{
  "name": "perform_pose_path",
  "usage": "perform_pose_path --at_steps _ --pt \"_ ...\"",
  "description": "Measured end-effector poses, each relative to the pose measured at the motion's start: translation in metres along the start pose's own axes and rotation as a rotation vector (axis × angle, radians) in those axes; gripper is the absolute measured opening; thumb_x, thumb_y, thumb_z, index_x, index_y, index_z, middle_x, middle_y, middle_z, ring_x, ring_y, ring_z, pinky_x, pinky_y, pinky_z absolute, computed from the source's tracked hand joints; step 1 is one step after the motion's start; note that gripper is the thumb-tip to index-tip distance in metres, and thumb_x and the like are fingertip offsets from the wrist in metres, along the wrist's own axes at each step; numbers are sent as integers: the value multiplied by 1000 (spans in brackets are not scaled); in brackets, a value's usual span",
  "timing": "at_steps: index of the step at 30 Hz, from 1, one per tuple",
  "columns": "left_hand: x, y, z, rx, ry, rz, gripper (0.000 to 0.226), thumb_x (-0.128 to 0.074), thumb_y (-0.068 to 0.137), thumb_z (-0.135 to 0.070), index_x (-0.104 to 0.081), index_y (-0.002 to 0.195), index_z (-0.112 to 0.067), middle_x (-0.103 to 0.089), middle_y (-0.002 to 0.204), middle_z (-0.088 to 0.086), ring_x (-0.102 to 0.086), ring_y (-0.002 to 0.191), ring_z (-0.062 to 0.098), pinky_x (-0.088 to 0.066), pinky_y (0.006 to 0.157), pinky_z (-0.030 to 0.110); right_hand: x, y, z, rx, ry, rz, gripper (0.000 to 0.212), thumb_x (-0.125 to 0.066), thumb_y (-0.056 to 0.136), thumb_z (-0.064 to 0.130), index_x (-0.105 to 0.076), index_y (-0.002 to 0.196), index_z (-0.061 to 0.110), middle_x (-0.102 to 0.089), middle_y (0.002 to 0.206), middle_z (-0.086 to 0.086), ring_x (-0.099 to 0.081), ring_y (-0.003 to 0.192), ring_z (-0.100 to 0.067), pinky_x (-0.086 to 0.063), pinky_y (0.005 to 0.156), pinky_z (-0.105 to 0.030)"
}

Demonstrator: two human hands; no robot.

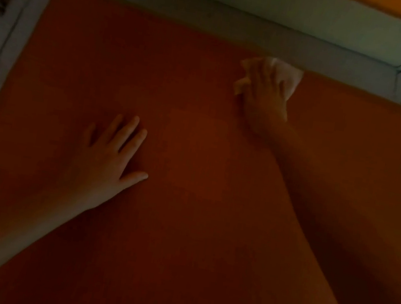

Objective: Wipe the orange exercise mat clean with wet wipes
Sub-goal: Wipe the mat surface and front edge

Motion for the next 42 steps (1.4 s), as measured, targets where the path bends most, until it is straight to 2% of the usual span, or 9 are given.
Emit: perform_pose_path --at_steps 5,11,18,25,28,32,34,38,42 --pt "3 -1 -3 37 -37 25 87 -14 80 -71 0 151 -23 12 159 0 7 147 23 -10 117 56 -2 -56 -43 187 -18 79 64 -8 95 45 -8 153 18 6 160 -6 10 147 -25 4 119 -48" --pt "8 -2 -7 55 -53 26 91 -14 79 -71 -9 154 -20 5 161 3 5 148 24 -9 117 55 -26 -38 -30 -271 -37 -36 58 -22 95 32 -23 151 19 0 161 -10 11 146 -35 3 114 -61" --pt "12 -4 -15 102 -40 113 78 -30 95 -58 5 154 -21 18 160 1 15 147 23 -4 119 49 -27 -138 29 264 34 92 58 -18 99 41 -7 153 22 16 155 0 13 146 -26 8 118 -48" --pt "14 -34 -28 106 -47 196 77 -33 97 -54 7 154 -21 21 159 2 17 147 23 0 119 45 -30 -148 -42 -403 25 -79 51 -19 103 30 -21 152 17 9 160 -13 14 145 -36 5 117 -56" --pt "16 -45 -36 97 -26 264 82 -36 96 -58 10 153 -22 24 158 1 18 146 25 0 118 46 -40 -168 3 -101 -95 10 53 -26 95 26 -35 146 16 2 161 -14 17 142 -45 10 110 -68" --pt "17 -63 -51 48 -31 351 86 -41 93 -61 8 153 -24 25 158 0 19 146 26 -1 118 47 -42 -227 45 283 -67 89 55 -22 98 33 -13 151 20 15 157 -5 23 141 -29 28 104 -41" --pt "16 -76 -60 16 -27 385 85 -41 93 -61 8 153 -26 25 158 0 19 146 26 -1 118 49 -44 -250 25 291 -54 88 55 -30 100 34 -15 150 18 13 155 -3 17 141 -27 15 112 -44" --pt "7 -90 -69 31 -44 359 76 -37 97 -57 4 154 -27 22 159 -1 16 147 26 -3 119 51 -45 -279 -5 43 -159 106 53 -81 67 9 -65 117 0 -39 145 -25 -29 134 -50 -23 101 -65" --pt "6 -98 -73 26 -52 330 70 -34 99 -52 0 155 -27 18 160 0 12 148 27 -4 119 53 -50 -308 43 25 11 153 45 -36 96 18 -48 137 6 -19 157 -15 4 143 -42 -11 109 -71"
Point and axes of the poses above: each hand's wrist, its own y-axis towards the middle knuckle, its own x-axis out of the back of the hand, z = x × y, the point moved 1 cm from there along y, towards the middle knuckle
